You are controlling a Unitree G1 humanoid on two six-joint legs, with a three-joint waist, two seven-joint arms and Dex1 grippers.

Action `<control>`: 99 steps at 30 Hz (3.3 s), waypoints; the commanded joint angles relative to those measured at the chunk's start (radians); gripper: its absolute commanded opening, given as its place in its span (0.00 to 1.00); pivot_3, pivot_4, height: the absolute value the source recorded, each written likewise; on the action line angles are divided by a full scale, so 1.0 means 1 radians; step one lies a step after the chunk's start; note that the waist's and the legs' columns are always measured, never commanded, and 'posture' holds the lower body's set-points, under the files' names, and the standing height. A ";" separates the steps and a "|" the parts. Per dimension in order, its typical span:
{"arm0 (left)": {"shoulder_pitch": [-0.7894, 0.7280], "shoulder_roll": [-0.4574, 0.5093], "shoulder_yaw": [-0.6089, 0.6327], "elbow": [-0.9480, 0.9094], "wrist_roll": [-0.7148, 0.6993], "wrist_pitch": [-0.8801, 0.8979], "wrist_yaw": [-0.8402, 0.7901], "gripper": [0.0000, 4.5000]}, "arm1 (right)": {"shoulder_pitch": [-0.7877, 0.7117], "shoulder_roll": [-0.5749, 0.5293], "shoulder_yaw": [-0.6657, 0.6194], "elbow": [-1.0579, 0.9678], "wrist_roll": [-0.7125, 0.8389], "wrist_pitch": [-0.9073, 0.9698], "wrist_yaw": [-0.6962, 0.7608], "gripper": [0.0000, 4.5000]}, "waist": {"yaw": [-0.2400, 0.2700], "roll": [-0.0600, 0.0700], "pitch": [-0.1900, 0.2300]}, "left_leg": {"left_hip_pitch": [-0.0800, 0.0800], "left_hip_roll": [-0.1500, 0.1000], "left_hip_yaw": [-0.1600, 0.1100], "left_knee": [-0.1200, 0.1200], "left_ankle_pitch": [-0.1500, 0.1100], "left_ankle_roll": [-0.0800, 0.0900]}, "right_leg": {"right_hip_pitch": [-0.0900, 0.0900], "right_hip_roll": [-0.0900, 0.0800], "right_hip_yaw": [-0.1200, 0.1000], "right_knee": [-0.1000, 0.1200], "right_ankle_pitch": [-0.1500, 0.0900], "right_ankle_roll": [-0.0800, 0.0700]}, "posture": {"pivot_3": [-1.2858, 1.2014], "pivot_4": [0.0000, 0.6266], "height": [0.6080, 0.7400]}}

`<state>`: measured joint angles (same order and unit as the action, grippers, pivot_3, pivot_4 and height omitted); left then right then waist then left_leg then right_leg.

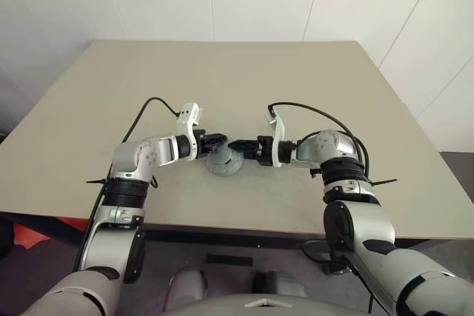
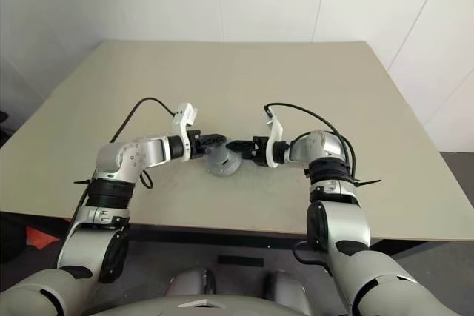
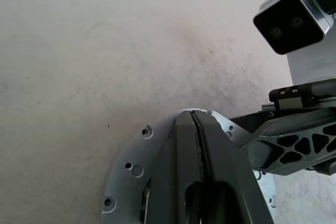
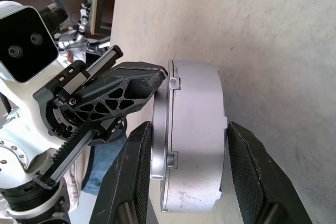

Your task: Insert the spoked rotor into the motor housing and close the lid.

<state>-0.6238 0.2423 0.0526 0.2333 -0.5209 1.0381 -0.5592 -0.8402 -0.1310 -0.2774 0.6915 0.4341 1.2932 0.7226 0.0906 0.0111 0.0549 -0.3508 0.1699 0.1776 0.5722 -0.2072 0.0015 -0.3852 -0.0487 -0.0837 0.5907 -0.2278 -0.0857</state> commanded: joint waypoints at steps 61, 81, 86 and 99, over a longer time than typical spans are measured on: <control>0.017 -0.022 0.005 0.068 0.050 -0.061 0.004 0.00 | -0.104 0.091 -0.198 0.109 0.102 -0.160 -0.227 0.45 | 0.009 0.000 0.000 | 0.001 0.000 -0.001 0.005 -0.001 -0.005 | -0.002 0.000 0.000 0.013 -0.003 -0.003 | 0.52 0.00 1.00; -0.017 -0.018 0.284 0.101 -0.043 -0.265 0.078 0.00 | -0.118 0.080 -0.229 0.167 0.150 -0.219 -0.284 0.45 | 0.022 0.000 0.001 | -0.018 0.001 -0.002 0.010 0.001 -0.001 | -0.019 0.000 0.000 0.016 0.000 0.000 | 0.52 0.00 1.00; -0.017 -0.019 0.285 0.104 -0.046 -0.274 0.087 0.00 | -0.111 0.070 -0.188 0.160 0.130 -0.227 -0.263 0.45 | 0.023 0.000 0.001 | -0.018 0.001 -0.002 0.011 0.001 -0.001 | -0.019 0.000 0.000 0.017 0.000 0.000 | 0.52 0.00 1.00; -0.031 -0.001 0.289 0.141 -0.039 -0.312 0.097 0.00 | -0.084 0.043 -0.091 0.147 0.124 -0.232 -0.192 0.26 | 0.035 0.000 0.001 | -0.018 0.001 -0.002 0.012 0.001 -0.001 | -0.019 0.000 0.000 0.018 0.000 0.000 | 0.52 0.00 1.00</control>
<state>-0.6262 0.2264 0.3299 0.3843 -0.5504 0.7477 -0.4623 -0.9122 -0.0903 -0.3753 0.8621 0.5420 1.0543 0.5184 0.1260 0.0115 0.0555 -0.3684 0.1708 0.1755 0.5841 -0.2063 0.0004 -0.4040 -0.0488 -0.0841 0.6088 -0.2279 -0.0853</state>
